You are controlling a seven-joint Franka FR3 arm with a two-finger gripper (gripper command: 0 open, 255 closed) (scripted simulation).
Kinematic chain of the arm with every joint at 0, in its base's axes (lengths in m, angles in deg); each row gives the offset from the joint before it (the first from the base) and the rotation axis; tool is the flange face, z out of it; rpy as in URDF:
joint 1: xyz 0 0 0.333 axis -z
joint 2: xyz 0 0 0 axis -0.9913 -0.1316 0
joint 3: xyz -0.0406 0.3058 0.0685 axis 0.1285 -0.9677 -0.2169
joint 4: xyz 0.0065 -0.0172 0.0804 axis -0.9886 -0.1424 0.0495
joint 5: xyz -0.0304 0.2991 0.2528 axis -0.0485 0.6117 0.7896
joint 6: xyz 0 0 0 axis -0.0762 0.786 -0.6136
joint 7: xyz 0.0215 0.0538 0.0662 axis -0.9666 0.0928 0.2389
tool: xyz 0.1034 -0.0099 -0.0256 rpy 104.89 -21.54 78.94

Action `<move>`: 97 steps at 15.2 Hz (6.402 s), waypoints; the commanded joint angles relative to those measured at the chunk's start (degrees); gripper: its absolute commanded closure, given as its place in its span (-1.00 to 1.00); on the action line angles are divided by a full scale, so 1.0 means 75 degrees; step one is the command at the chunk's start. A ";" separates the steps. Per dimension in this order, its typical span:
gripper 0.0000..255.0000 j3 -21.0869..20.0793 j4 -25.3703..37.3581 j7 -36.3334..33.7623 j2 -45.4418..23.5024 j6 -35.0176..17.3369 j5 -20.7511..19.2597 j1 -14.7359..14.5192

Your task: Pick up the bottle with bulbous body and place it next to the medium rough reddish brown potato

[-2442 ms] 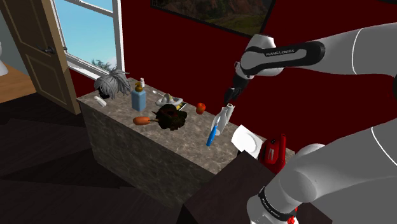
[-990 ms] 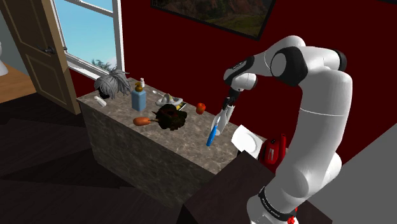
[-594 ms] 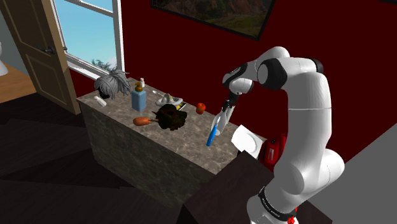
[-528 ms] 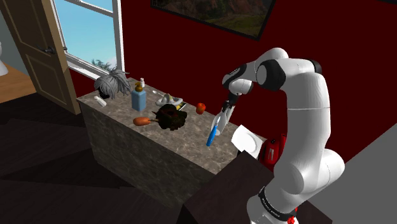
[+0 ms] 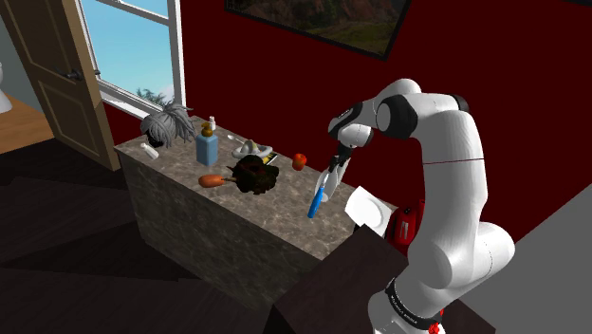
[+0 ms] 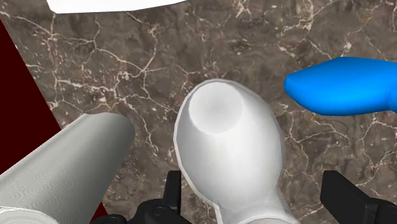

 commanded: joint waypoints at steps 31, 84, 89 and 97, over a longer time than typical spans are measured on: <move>1.00 0.0379 -0.0064 -0.0318 0.1104 0.1017 -0.0453 -0.0258; 1.00 0.0594 0.1819 -0.2222 0.3083 0.4634 -0.1642 -0.1328; 1.00 0.0350 0.1749 -0.3056 0.3155 0.4569 -0.1790 -0.1909; 1.00 -0.0044 0.2201 -0.4335 0.2869 0.4666 -0.1919 -0.2737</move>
